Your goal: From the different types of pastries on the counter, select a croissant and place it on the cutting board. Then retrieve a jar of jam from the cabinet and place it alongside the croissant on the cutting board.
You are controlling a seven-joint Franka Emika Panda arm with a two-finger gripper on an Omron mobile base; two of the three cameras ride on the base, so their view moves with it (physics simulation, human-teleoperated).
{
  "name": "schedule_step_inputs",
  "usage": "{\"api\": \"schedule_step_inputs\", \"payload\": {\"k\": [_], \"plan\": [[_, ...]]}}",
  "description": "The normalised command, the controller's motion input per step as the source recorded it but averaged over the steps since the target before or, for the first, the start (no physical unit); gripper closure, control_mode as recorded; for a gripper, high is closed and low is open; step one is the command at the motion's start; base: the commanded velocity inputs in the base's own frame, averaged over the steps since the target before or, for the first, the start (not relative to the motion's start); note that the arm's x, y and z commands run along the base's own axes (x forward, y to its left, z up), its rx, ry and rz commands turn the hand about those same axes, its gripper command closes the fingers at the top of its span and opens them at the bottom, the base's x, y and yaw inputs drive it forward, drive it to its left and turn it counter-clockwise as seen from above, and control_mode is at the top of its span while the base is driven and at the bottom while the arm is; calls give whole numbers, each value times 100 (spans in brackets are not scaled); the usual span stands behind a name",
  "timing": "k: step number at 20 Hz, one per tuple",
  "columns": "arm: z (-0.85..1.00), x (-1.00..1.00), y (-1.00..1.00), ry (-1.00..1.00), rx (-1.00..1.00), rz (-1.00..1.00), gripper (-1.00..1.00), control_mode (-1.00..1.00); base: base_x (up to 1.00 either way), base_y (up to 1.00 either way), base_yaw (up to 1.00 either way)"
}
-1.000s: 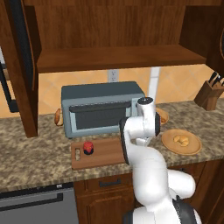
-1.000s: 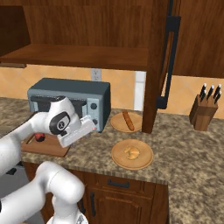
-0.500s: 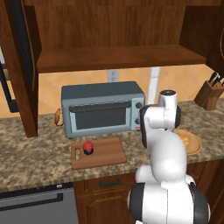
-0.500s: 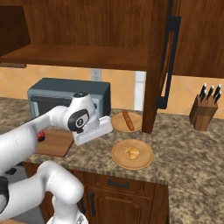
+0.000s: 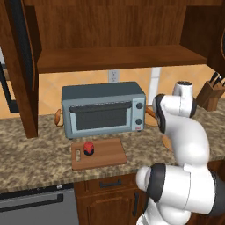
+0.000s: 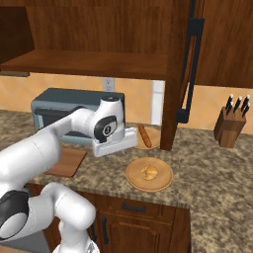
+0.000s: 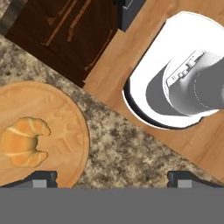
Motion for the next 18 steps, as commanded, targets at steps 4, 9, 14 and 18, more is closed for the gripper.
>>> {"api": "schedule_step_inputs", "payload": {"k": [4, 9, 14, 18], "plan": [[15, 53, -17, 8, 3, -3, -100, -100, 0, 0, 0], [1, 45, -14, 19, 0, -12, -100, -100, 0, 0, 0], [0, 7, -33, 25, 0, -18, -100, -100, 0, 0, 0], [0, 0, -26, 15, 0, -15, -100, -100, 0, 0, 0]]}}
